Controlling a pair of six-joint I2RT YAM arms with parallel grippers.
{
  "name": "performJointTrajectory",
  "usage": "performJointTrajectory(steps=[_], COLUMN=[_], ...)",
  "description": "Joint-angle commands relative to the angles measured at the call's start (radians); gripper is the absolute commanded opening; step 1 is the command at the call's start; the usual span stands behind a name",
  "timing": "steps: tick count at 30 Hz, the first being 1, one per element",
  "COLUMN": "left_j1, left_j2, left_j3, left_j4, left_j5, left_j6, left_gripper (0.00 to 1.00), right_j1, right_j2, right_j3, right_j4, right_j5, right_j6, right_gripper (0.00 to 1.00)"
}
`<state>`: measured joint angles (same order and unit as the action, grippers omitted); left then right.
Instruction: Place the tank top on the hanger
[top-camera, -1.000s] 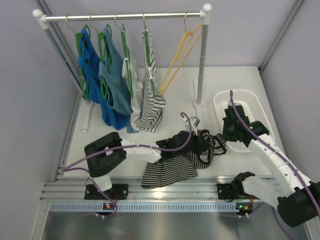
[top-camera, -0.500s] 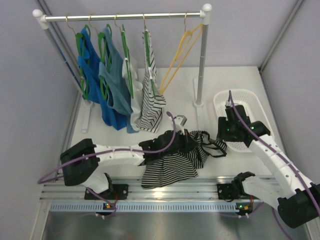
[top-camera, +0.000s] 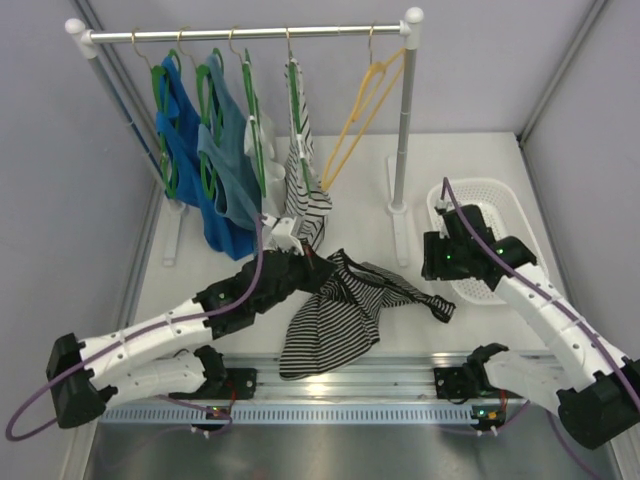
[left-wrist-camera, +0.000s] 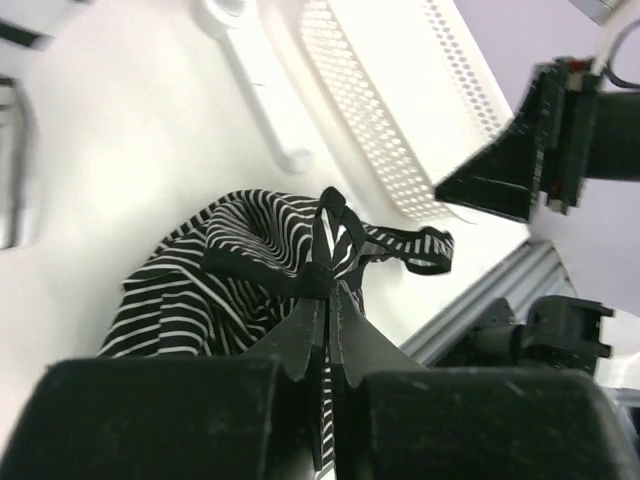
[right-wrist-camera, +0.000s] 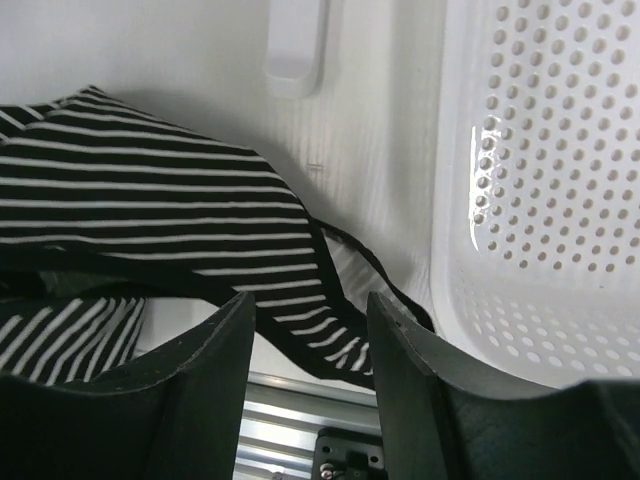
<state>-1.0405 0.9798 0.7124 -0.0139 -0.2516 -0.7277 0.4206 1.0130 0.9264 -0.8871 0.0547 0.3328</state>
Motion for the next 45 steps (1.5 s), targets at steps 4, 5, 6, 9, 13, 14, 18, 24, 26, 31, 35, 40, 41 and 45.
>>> performJointTrajectory(steps=[4,5,6,9,13,14,18,24,26,31,35,40,41,45], left_j1=[0.120,0.141,0.151,0.162,0.162,0.162,0.162,0.162,0.162,0.162,0.162,0.162,0.162,0.162], left_j2=[-0.145,-0.156,-0.167,-0.158,-0.170,-0.176,-0.204,-0.263,-0.295,-0.365,-0.359,-0.221,-0.155,0.023], left_j3=[-0.019,-0.031,-0.036,-0.067,-0.152,-0.178,-0.195,-0.143,-0.108,0.013,0.175,0.504,0.550,0.766], left_j4=[-0.267,-0.274,-0.281,-0.284,-0.224,-0.222,-0.259,-0.395,-0.426,-0.495,-0.456,-0.318,-0.298,-0.199], left_j5=[0.086,0.107,0.142,0.247,0.365,0.379,0.384,0.354,0.351,0.463,0.580,0.522,0.462,0.286], left_j6=[0.071,0.076,0.082,0.082,0.039,0.031,0.019,0.051,0.076,0.171,0.232,0.330,0.352,0.523], left_gripper=[0.00,0.00,0.00,0.00,0.05,0.06,0.26,0.49,0.51,0.52,0.53,0.54,0.54,0.57], right_j1=[0.073,0.082,0.089,0.109,0.115,0.115,0.115,0.115,0.115,0.113,0.107,0.095,0.096,0.089], right_j2=[0.019,0.022,0.027,0.045,0.044,0.042,0.050,0.048,0.047,0.058,0.064,0.059,0.058,0.047], right_j3=[0.049,0.051,0.051,0.054,0.043,0.043,0.051,0.060,0.065,0.084,0.101,0.112,0.112,0.108], right_j4=[0.014,0.019,0.025,0.040,0.066,0.069,0.089,0.122,0.126,0.129,0.134,0.139,0.142,0.146], right_j5=[0.008,0.010,0.010,0.014,0.030,0.036,0.054,0.065,0.073,0.079,0.079,0.073,0.071,0.059], right_j6=[0.025,0.028,0.037,0.049,0.063,0.067,0.072,0.078,0.077,0.064,0.054,0.049,0.048,0.051], right_gripper=[0.49,0.49,0.49,0.49,0.50,0.50,0.56,0.59,0.60,0.61,0.61,0.62,0.62,0.62])
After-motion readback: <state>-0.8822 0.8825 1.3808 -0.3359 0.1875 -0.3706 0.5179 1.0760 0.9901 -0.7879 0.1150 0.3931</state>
